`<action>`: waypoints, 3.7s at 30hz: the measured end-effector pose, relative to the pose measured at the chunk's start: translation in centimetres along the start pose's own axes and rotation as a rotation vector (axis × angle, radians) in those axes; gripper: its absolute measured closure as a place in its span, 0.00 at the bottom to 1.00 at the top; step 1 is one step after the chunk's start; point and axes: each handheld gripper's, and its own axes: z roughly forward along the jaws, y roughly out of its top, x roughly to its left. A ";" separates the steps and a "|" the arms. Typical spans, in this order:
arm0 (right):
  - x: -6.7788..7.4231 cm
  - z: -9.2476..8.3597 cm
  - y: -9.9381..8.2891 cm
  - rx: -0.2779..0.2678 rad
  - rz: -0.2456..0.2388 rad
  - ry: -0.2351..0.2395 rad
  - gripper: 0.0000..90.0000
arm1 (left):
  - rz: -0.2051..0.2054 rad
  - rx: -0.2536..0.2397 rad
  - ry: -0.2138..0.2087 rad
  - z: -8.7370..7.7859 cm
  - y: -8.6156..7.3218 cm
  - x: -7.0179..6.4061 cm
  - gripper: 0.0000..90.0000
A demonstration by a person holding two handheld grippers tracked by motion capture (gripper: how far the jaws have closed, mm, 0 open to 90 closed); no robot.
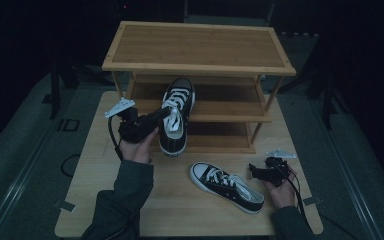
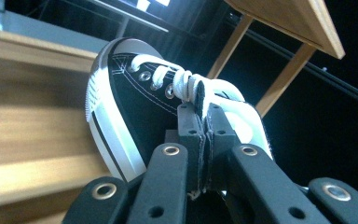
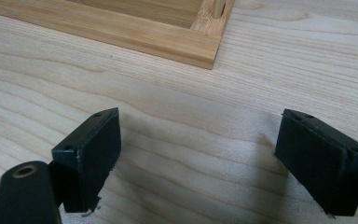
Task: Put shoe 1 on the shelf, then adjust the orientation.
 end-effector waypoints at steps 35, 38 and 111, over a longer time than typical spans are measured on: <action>0.0 0.0 0.0 -0.001 0.000 0.000 0.15 | -0.064 -0.032 0.041 7.9 2.0 4.1 0.98; 0.0 0.0 0.0 -0.001 0.000 0.000 0.15 | -0.070 -0.013 0.043 8.3 2.2 4.5 0.98; 0.6 -2.3 -0.1 -0.051 -0.058 0.043 0.53 | 0.046 0.022 0.167 -0.4 -5.9 4.1 0.58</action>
